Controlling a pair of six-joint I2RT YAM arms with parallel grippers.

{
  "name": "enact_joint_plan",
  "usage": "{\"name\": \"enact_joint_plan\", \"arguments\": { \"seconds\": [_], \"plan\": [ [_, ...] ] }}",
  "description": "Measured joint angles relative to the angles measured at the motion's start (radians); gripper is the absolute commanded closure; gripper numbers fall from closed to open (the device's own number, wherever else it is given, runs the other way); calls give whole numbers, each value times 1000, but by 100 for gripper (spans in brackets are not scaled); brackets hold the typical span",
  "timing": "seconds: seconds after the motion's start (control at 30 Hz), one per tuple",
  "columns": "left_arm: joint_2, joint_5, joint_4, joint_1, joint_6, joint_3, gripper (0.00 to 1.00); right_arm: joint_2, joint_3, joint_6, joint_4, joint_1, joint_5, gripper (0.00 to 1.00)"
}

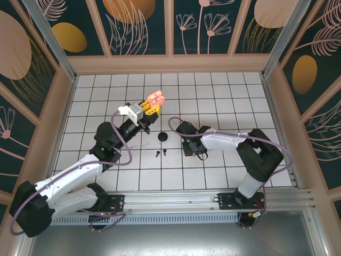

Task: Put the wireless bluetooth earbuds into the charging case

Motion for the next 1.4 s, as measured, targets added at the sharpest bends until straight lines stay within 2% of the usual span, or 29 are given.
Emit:
{"name": "enact_joint_plan", "arguments": {
  "seconds": [1.4],
  "plan": [
    [11, 0, 0, 0, 0, 0, 100, -5, 3, 0, -11, 1, 1, 76]
  ]
}}
